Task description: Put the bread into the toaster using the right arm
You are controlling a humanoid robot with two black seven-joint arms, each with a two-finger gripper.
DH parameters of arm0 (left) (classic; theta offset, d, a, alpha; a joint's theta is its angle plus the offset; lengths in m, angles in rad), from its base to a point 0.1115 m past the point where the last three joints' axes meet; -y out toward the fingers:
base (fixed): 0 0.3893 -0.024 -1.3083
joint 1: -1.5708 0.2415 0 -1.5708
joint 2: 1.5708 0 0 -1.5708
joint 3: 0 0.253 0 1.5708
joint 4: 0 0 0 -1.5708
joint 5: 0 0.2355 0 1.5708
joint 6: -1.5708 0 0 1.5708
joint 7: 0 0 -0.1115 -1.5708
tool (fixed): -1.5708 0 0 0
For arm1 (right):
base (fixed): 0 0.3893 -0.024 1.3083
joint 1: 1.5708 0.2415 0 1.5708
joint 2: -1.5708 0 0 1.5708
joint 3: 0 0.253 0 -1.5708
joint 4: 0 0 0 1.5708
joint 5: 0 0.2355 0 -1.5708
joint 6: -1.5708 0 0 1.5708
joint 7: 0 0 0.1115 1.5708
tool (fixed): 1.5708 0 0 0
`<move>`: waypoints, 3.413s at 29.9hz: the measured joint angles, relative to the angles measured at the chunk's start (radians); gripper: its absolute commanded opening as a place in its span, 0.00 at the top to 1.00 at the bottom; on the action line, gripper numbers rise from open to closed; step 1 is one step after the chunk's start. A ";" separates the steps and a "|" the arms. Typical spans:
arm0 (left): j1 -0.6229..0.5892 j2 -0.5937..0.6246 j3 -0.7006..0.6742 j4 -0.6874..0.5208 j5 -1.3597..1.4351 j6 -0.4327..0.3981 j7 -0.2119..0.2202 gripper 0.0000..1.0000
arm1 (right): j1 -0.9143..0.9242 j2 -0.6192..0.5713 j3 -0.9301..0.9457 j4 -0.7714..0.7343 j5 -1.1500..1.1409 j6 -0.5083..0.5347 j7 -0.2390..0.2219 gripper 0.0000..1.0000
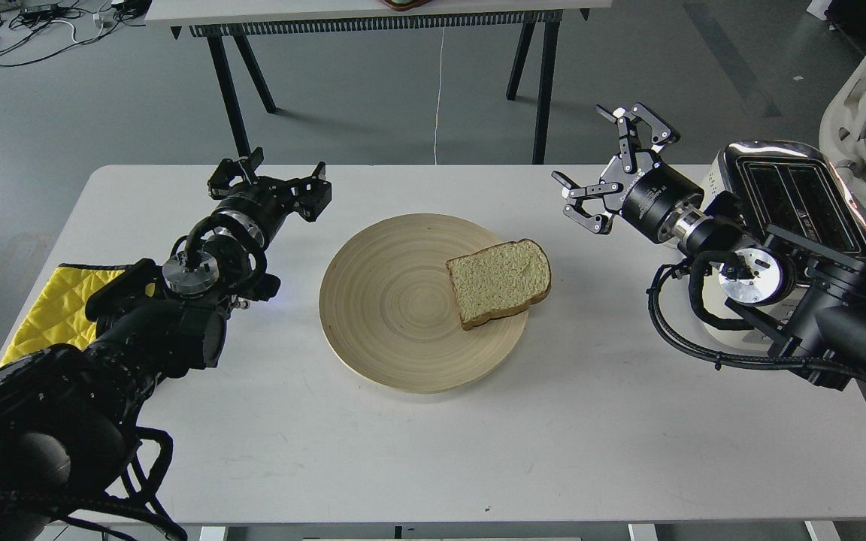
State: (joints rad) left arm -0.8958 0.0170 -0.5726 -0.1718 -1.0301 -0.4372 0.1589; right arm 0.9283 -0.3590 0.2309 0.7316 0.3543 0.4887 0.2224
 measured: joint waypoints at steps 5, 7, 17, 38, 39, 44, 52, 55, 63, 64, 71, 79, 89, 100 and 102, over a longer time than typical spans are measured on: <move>0.000 0.001 -0.001 -0.002 -0.001 -0.001 0.000 0.00 | 0.000 0.000 0.000 -0.001 0.000 0.000 0.000 0.01; 0.000 0.001 0.000 -0.002 -0.001 -0.001 0.000 0.00 | 0.000 0.000 0.001 -0.001 0.000 0.000 0.000 0.01; 0.000 0.000 0.002 -0.002 -0.001 -0.001 -0.001 0.00 | 0.036 -0.007 -0.004 0.012 -0.003 0.000 0.000 0.01; -0.001 0.000 0.002 -0.002 -0.001 0.000 -0.001 0.00 | 0.242 -0.139 -0.243 0.155 -0.511 -0.356 0.003 0.01; -0.001 -0.001 0.002 -0.002 -0.001 0.000 -0.001 0.00 | 0.247 -0.134 -0.273 0.155 -0.515 -0.390 0.003 0.01; -0.001 -0.003 0.002 -0.002 -0.001 0.000 -0.001 0.00 | 0.252 -0.060 -0.398 0.154 -0.522 -0.518 0.003 0.01; -0.002 -0.003 0.002 -0.001 -0.001 0.000 -0.001 0.00 | 0.253 0.050 -0.555 0.151 -0.571 -0.707 -0.008 0.01; -0.002 -0.003 0.002 -0.001 -0.001 0.000 -0.001 0.00 | 0.252 0.066 -0.599 0.152 -0.575 -0.741 -0.027 0.02; -0.002 -0.003 0.002 -0.001 -0.001 0.000 -0.001 0.00 | 0.243 0.073 -0.649 0.169 -0.615 -0.751 -0.052 0.02; -0.002 -0.003 0.002 -0.001 -0.001 0.000 -0.001 0.00 | 0.241 0.074 -0.650 0.170 -0.621 -0.751 -0.053 0.02; -0.002 -0.003 0.002 -0.001 -0.001 0.000 -0.001 0.00 | 0.224 0.088 -0.651 0.183 -0.632 -0.751 -0.055 0.03; -0.002 -0.003 0.002 -0.001 -0.001 0.000 -0.001 0.00 | 0.212 0.092 -0.652 0.195 -0.649 -0.751 -0.063 0.06; -0.002 -0.003 0.002 -0.001 -0.001 0.000 -0.001 0.00 | 0.190 0.097 -0.654 0.215 -0.667 -0.746 -0.078 0.21; -0.002 -0.003 0.002 -0.002 -0.001 0.000 -0.001 0.00 | 0.188 0.099 -0.653 0.219 -0.667 -0.746 -0.080 0.50; -0.002 -0.003 0.002 -0.001 -0.001 0.000 -0.001 0.00 | 0.188 0.099 -0.653 0.222 -0.667 -0.746 -0.080 0.54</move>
State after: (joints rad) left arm -0.8975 0.0138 -0.5706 -0.1733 -1.0308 -0.4372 0.1580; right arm 1.1167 -0.2603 -0.4218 0.9531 -0.3132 -0.2577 0.1425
